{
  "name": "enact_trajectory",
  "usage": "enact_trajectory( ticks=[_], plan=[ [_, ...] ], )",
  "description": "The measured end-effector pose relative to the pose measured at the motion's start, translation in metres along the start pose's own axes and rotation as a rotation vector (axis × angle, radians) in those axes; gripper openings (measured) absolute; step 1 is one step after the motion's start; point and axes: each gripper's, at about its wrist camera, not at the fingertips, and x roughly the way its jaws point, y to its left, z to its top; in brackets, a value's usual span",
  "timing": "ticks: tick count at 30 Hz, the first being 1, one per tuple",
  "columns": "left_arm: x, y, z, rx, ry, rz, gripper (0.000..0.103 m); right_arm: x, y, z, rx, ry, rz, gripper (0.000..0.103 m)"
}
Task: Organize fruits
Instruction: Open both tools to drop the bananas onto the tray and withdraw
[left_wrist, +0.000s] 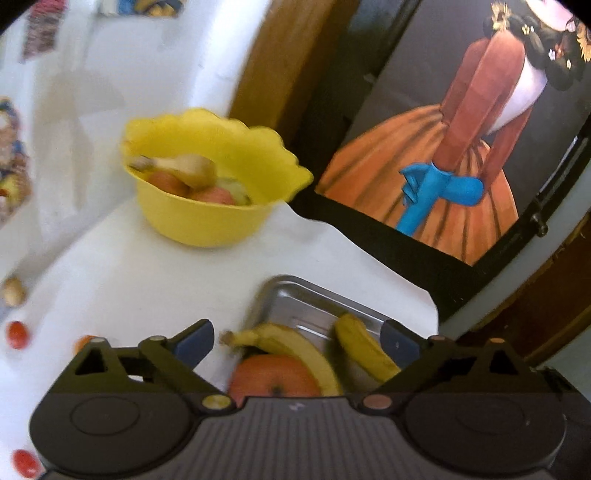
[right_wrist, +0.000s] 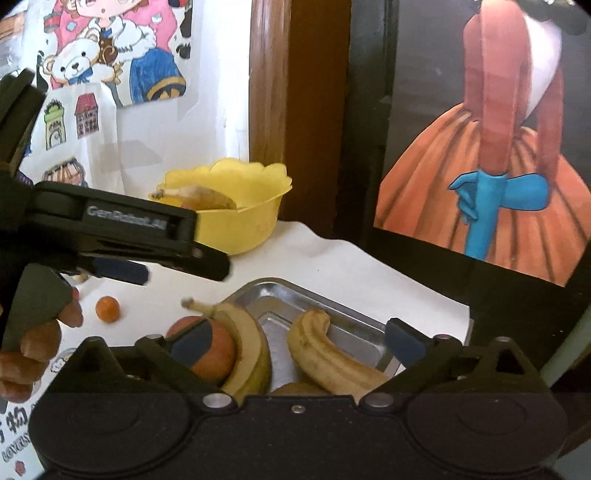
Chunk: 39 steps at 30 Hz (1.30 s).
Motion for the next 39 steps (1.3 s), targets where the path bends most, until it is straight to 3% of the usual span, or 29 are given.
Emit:
enact_trajectory(
  ticks=[9, 16, 21, 26, 30, 39],
  plan=[
    [-0.048, 0.041, -0.016, 0.052, -0.046, 0.067, 0.102, -0.039, 0.040, -0.008, 0.081, -0.006, -0.094, 0.102],
    [-0.075, 0.076, -0.031, 0.104, -0.007, 0.079, 0.102, -0.065, 0.074, -0.025, 0.096, -0.011, -0.183, 0.102],
    [-0.093, 0.099, -0.044, 0.139, 0.010, 0.094, 0.102, -0.073, 0.097, -0.043, 0.113, 0.045, -0.259, 0.102],
    [-0.114, 0.122, -0.066, 0.181, -0.020, 0.107, 0.102, -0.072, 0.116, -0.056, 0.242, 0.149, -0.314, 0.102],
    [-0.121, 0.137, -0.079, 0.182, -0.010, 0.155, 0.102, -0.073, 0.135, -0.062, 0.320, 0.205, -0.320, 0.102],
    [-0.132, 0.170, -0.099, 0.141, 0.036, 0.203, 0.102, -0.064, 0.172, -0.069, 0.294, 0.291, -0.247, 0.102]
  ],
)
